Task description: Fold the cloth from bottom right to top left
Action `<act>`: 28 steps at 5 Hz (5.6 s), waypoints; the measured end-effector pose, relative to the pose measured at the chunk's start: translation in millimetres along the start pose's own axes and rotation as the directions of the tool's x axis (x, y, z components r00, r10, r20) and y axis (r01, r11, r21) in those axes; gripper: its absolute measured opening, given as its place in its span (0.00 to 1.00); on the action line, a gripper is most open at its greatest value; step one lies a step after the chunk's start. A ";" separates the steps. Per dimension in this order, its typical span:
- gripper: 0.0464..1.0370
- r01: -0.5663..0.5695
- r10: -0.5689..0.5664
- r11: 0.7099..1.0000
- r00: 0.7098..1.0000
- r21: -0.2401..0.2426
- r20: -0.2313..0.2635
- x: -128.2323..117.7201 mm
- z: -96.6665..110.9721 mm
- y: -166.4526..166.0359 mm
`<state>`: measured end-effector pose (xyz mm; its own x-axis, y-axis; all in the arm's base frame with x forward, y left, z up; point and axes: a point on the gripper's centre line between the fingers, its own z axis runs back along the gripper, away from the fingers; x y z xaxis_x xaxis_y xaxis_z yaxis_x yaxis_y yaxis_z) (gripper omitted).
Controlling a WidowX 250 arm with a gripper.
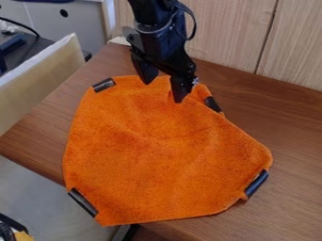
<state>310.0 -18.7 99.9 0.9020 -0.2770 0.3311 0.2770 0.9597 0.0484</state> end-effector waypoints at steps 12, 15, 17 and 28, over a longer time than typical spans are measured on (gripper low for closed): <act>0.04 0.237 -0.251 0.966 0.953 -0.098 -0.170 -23.9 -86.5 -162.0; 0.02 0.220 -0.227 0.972 0.969 -0.081 -0.099 2.7 -41.7 -129.4; 0.02 0.033 -0.035 0.997 0.999 -0.071 -0.034 26.4 -13.8 -32.7; 0.96 -0.240 0.263 0.960 0.949 0.143 -0.175 -15.1 -17.6 103.8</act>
<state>330.9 84.3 83.4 0.9866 -0.0192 0.1621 0.0027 0.9948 0.1015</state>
